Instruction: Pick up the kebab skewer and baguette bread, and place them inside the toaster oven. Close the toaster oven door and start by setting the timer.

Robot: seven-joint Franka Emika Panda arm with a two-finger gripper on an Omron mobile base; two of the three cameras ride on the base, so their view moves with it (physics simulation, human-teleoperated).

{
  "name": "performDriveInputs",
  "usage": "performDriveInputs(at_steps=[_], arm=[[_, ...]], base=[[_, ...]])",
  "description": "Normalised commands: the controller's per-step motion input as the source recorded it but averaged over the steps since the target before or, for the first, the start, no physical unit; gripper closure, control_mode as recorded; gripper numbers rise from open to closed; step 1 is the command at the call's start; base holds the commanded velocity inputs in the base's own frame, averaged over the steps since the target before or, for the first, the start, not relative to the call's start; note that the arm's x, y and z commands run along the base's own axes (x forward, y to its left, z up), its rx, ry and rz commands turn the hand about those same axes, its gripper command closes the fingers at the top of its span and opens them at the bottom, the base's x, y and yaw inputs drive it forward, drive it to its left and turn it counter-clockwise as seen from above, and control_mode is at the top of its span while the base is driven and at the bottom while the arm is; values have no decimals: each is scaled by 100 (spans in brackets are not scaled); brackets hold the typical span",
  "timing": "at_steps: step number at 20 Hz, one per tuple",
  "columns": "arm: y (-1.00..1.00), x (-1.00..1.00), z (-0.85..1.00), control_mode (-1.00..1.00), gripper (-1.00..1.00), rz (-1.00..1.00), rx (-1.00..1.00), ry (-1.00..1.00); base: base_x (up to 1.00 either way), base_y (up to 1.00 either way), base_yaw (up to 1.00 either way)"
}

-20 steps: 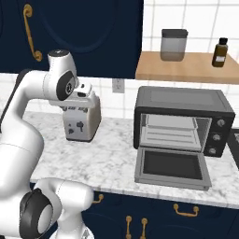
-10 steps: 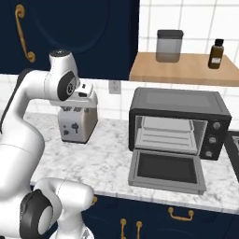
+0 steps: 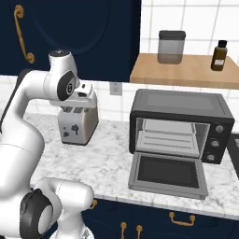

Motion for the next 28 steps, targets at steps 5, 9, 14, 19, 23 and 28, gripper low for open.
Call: performDriveInputs(at_steps=[5,9,14,19,23,28], arm=[[-49,-42,0,-100,-100,0,2,-2],[-100,-40,0,-100,-100,0,6,-6],[-100,-36,-9,-100,-100,-3,4,-25],[-96,-8,-26,-100,-100,0,2,-57],[-76,32,-61,-100,-100,0,1,-49],[-77,25,-25,-100,-100,-1,0,-23]], base=[[0,0,0],[0,0,0],[0,0,0],[0,0,0],[0,0,0],[0,0,0]])
